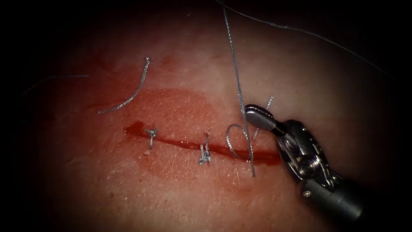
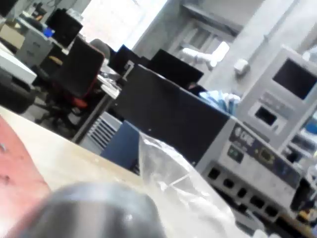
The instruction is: Wound Closure
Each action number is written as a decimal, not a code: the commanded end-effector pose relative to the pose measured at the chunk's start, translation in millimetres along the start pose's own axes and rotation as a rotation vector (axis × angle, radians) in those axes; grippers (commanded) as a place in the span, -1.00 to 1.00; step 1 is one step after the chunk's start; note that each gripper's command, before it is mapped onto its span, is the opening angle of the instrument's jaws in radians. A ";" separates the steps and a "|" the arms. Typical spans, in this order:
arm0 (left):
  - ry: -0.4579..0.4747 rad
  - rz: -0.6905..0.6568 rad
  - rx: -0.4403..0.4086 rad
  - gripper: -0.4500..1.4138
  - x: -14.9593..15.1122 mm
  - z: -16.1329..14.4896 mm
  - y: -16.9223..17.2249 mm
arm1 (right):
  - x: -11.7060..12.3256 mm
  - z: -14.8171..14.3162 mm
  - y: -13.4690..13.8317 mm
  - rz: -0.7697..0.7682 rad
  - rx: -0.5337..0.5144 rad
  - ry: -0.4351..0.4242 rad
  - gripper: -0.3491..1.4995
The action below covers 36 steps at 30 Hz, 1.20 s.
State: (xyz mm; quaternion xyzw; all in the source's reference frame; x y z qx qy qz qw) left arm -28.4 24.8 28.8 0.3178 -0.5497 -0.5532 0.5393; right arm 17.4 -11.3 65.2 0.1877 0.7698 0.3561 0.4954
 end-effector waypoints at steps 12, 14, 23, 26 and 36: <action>-0.100 0.125 -0.069 -1.00 -5.5 -2.5 -0.4 | -3.5 1.2 -4.1 0.085 0.154 -0.121 -1.00; -0.109 0.171 -0.106 -1.00 -5.6 -3.1 0.0 | -3.2 0.8 -5.4 0.121 0.158 -0.132 -1.00; -0.141 0.302 -0.237 -1.00 -5.1 -5.0 2.5 | -2.4 -2.0 -8.4 0.221 0.140 -0.174 -1.00; -0.150 0.332 -0.255 -1.00 -4.2 -5.1 3.2 | -2.5 -2.5 -8.4 0.244 0.143 -0.179 -1.00; -0.157 0.345 -0.279 -1.00 -3.8 -5.6 3.4 | -3.7 -3.2 -9.2 0.288 0.117 -0.205 -1.00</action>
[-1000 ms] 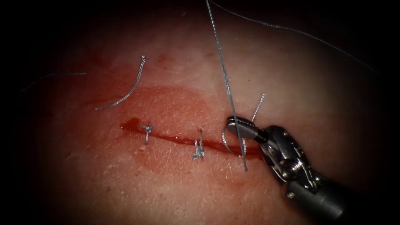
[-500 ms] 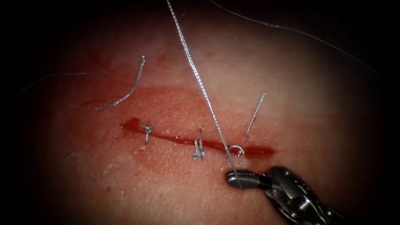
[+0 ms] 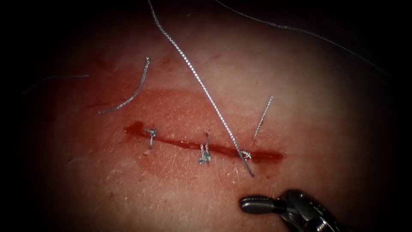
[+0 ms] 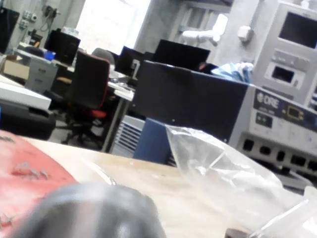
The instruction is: Wound Closure
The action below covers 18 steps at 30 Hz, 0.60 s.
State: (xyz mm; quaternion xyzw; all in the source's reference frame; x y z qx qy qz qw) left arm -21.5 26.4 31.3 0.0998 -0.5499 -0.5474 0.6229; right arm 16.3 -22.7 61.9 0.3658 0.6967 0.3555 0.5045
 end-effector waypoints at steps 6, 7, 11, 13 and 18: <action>-0.010 0.004 0.013 -1.00 -1.5 -0.3 -0.9 | 7.7 1.0 2.2 -0.129 -0.014 0.045 -1.00; -0.010 0.004 0.014 -1.00 -1.5 -0.3 -1.0 | 8.3 0.8 1.9 -0.134 -0.009 0.049 -1.00; -0.011 0.007 0.015 -1.00 -1.3 -0.4 -1.1 | 10.7 0.6 1.6 -0.212 -0.038 0.080 -1.00; -0.011 0.008 0.017 -1.00 -1.3 -0.4 -1.1 | 10.6 0.5 1.6 -0.230 -0.038 0.080 -0.98; -0.013 0.011 0.016 -1.00 -1.1 -0.4 -1.2 | 7.8 -0.4 0.9 -0.245 -0.051 0.082 -0.24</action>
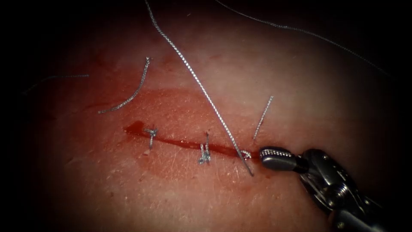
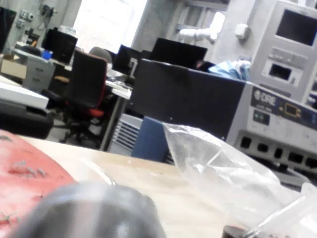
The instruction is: Wound Closure
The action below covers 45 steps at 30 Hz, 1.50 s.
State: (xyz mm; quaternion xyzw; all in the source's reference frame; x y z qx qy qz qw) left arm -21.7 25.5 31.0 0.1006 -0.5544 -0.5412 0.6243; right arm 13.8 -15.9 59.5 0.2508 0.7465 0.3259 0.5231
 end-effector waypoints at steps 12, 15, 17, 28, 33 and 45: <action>-0.013 0.006 0.005 -1.00 -1.3 0.2 -0.6 | -4.7 0.3 0.6 -0.052 -0.039 -0.097 -0.56; -0.014 0.007 0.006 -1.00 -1.2 0.2 -0.7 | -5.0 1.2 0.9 -0.055 -0.047 -0.094 -0.80; -0.014 0.008 0.008 -1.00 -1.0 0.2 -0.8 | -5.1 2.0 1.4 -0.063 -0.055 -0.091 -0.82; -0.015 0.009 0.009 -1.00 -0.8 -0.1 -1.0 | -3.9 1.8 0.9 -0.129 -0.055 -0.093 0.54; -0.015 0.009 0.009 -1.00 -0.8 -0.1 -1.0 | -2.4 1.2 -0.3 -0.115 -0.053 -0.094 0.20; -0.014 0.008 0.011 -1.00 -0.9 0.0 -1.1 | -5.1 2.5 1.3 -0.143 -0.100 -0.133 -1.00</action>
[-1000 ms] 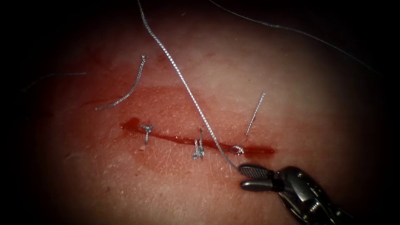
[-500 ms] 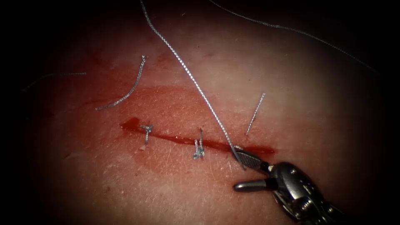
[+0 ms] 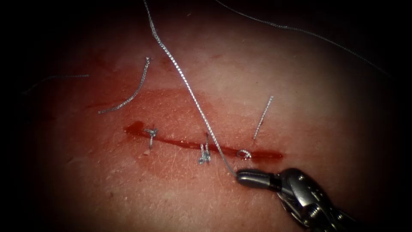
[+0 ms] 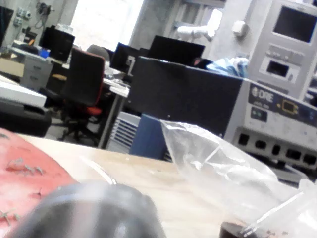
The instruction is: Wound Closure
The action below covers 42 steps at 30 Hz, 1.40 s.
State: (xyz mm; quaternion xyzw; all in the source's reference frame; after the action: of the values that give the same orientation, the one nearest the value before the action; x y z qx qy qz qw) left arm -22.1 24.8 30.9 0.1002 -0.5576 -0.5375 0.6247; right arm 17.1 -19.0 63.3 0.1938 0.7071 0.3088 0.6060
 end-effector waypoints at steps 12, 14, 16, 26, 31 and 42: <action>-0.011 0.002 0.001 -1.00 -1.5 -0.2 -0.8 | 4.5 -0.1 -1.6 0.055 0.017 0.032 -1.00; -0.011 0.002 0.001 -1.00 -1.4 -0.2 -0.8 | 5.1 0.0 -1.7 0.061 0.017 0.041 -1.00; -0.011 0.002 0.001 -1.00 -1.4 -0.2 -0.8 | 5.4 0.0 -1.7 0.063 0.018 0.046 -1.00; -0.011 0.003 0.003 -1.00 -1.4 -0.3 -0.9 | 8.5 -0.8 -1.6 0.079 0.023 0.083 -1.00; -0.012 0.003 0.002 -1.00 -1.3 -0.3 -0.9 | 9.7 -0.8 -1.6 0.065 0.032 0.095 -1.00; -0.016 0.008 0.012 -1.00 -0.5 0.2 -1.4 | 10.0 -1.0 -1.6 0.010 0.026 0.110 -0.22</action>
State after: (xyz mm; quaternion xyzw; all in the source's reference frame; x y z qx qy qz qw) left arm -23.1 23.5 31.0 0.1001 -0.5621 -0.5332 0.6243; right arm 13.9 -15.0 55.3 0.1926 0.7403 0.3122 0.5634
